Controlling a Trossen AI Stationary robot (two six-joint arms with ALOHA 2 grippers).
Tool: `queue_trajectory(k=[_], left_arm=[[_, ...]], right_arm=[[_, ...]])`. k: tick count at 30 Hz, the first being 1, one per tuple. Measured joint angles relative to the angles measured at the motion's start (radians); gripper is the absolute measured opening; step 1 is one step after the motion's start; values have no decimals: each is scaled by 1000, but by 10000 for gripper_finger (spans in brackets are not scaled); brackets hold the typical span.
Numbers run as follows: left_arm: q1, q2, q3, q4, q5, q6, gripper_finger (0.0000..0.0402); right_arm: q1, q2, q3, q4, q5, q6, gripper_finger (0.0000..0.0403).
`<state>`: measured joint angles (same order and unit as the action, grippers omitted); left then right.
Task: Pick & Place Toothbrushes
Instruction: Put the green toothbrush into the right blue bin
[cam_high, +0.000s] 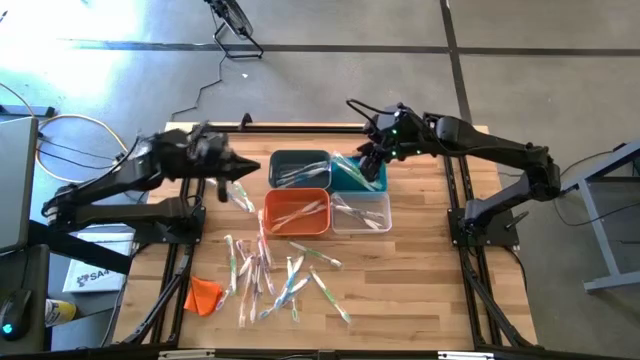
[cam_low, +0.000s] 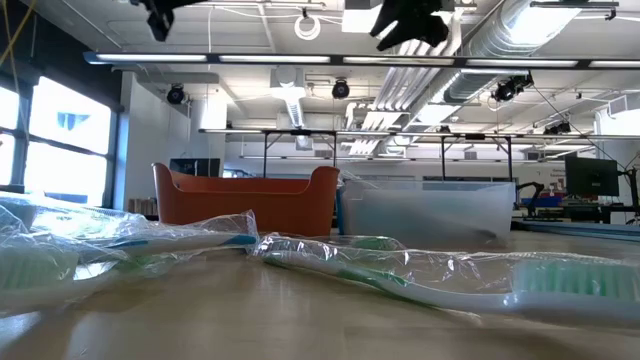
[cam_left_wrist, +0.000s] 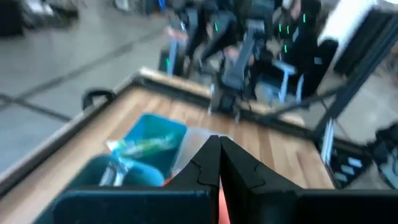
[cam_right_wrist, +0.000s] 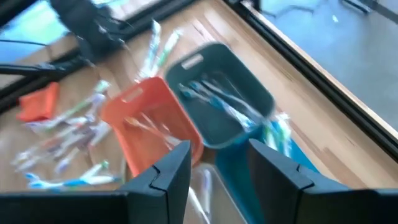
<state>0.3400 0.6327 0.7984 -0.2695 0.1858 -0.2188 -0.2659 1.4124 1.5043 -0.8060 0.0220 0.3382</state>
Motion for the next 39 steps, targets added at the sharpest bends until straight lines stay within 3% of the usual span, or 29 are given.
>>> queue_trajectory(k=[5,9,18,27,39], left_arm=[[-90,-100,-36,-2,-143,-23,0],[-143,-119,-42,-18,-174,-26,0],[-198,-98,-42,-54,-160,-23,0],[-197,-99,-42,-159,-144,-26,0],[-197,-100,-42,-186,-144,32,0]], right_arm=[[56,1,0,77,-43,-26,148],[106,17,0,144,13,33,148],[232,51,0,216,53,210,148],[427,150,0,335,258,295,148],[595,355,0,338,204,457,148]])
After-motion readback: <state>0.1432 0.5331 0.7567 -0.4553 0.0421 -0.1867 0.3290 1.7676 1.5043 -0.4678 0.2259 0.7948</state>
